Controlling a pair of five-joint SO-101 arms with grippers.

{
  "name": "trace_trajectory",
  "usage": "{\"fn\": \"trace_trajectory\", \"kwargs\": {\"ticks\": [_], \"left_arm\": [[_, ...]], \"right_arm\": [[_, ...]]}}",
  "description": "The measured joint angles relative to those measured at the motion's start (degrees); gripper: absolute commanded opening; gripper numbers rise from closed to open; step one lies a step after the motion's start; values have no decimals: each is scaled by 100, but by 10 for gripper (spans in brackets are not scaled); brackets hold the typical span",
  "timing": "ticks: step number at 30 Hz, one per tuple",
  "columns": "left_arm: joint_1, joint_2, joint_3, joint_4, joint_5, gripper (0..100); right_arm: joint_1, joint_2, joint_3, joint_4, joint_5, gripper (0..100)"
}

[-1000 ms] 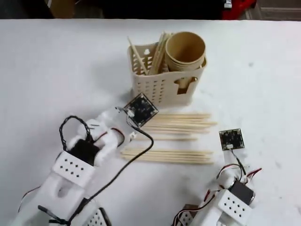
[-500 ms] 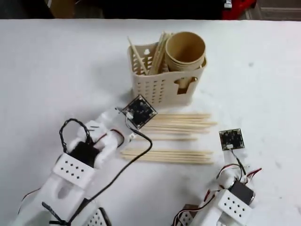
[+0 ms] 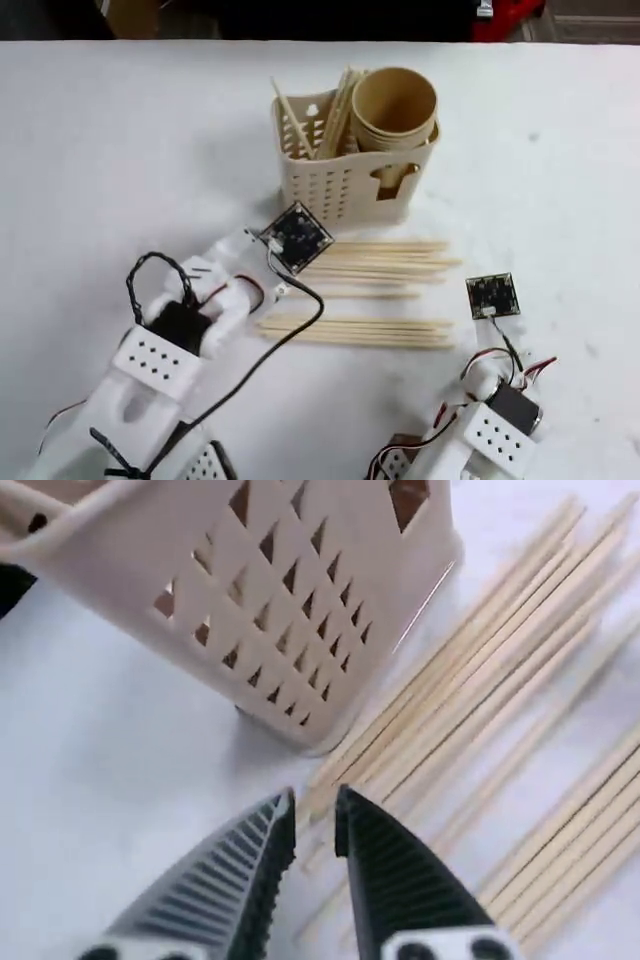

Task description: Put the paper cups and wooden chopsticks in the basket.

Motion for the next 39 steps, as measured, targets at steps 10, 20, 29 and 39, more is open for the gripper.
{"fn": "trace_trajectory", "kwargs": {"ticks": [10, 20, 29, 39], "left_arm": [[0, 0, 0, 0, 0, 83], [0, 0, 0, 0, 158, 83], [0, 0, 0, 0, 308, 83], [0, 0, 0, 0, 308, 83]], "right_arm": [[0, 0, 0, 0, 0, 24], [0, 0, 0, 0, 0, 24], [0, 0, 0, 0, 0, 24], [0, 0, 0, 0, 0, 24]]}}
